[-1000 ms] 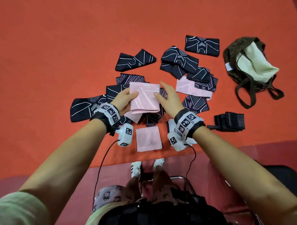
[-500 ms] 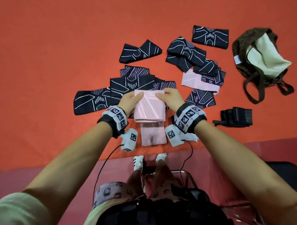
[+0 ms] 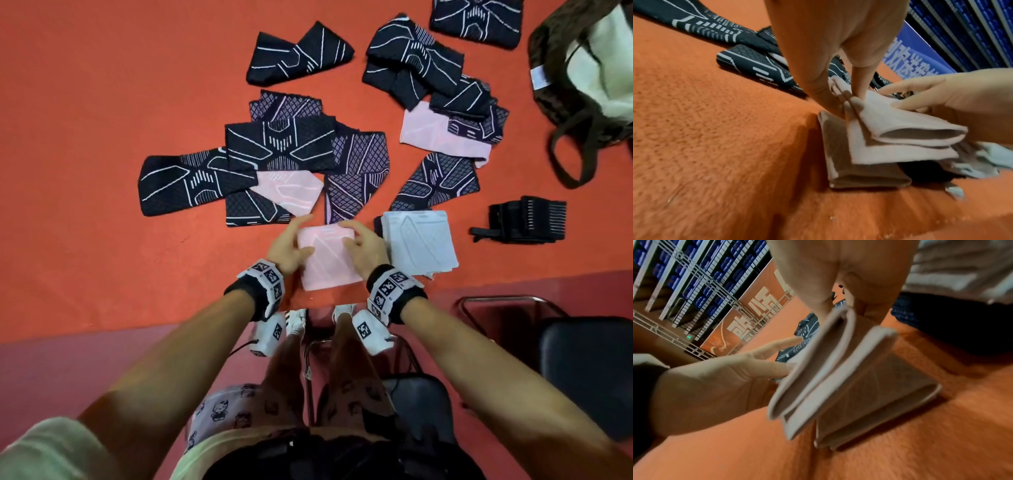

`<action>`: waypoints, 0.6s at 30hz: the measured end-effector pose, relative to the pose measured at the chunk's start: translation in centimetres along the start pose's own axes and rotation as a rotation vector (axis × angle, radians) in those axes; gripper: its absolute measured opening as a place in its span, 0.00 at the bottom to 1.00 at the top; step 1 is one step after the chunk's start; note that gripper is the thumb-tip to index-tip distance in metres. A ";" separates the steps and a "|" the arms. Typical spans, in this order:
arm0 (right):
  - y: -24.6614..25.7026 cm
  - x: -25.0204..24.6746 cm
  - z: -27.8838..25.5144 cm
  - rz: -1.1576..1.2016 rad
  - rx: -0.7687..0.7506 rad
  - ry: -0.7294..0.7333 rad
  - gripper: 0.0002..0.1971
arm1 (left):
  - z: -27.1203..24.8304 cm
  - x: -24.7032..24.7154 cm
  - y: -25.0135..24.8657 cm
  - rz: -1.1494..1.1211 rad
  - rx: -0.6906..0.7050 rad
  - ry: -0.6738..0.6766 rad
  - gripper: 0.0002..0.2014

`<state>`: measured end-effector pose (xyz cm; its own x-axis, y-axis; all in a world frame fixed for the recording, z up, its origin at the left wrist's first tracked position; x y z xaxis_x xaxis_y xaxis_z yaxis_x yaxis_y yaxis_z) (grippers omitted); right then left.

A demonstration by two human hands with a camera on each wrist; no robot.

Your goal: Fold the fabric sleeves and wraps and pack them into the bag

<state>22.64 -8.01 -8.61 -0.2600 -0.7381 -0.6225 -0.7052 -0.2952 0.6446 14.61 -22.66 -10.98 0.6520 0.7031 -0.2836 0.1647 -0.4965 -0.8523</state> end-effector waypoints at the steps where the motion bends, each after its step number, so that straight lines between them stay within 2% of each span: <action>1: -0.5 0.2 -0.1 -0.016 0.004 -0.012 0.21 | -0.1 0.4 0.4 0.052 0.009 0.003 0.31; 3: -1.3 0.9 -0.1 -0.084 -0.008 0.022 0.22 | 0.0 1.0 1.5 0.159 -0.005 -0.012 0.28; 7: -2.8 2.6 0.1 -0.213 -0.032 0.164 0.28 | 0.1 2.1 2.5 0.337 -0.079 0.036 0.30; 10: -3.8 3.2 0.5 -0.282 -0.046 0.218 0.32 | 0.4 2.7 3.0 0.415 -0.049 0.049 0.32; 13: -4.0 3.3 0.6 -0.340 -0.095 0.198 0.31 | 0.4 2.9 3.2 0.543 0.041 0.055 0.36; 18: -4.1 3.4 0.2 -0.493 -0.191 0.088 0.30 | 0.2 2.2 3.1 0.769 0.109 0.005 0.37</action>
<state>24.52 -9.21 -13.45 0.1338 -0.5301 -0.8373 -0.5951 -0.7186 0.3598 16.39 -22.56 -14.28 0.5567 0.1786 -0.8113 -0.4092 -0.7909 -0.4549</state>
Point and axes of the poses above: each hand's wrist, its own z-axis towards the middle knuckle, its own x-axis out of the palm, y = z × x, the point moved 6 cm from there along z, towards the middle knuckle, and after that the axes turned 9 degrees about -y, right-handed, at the moved point
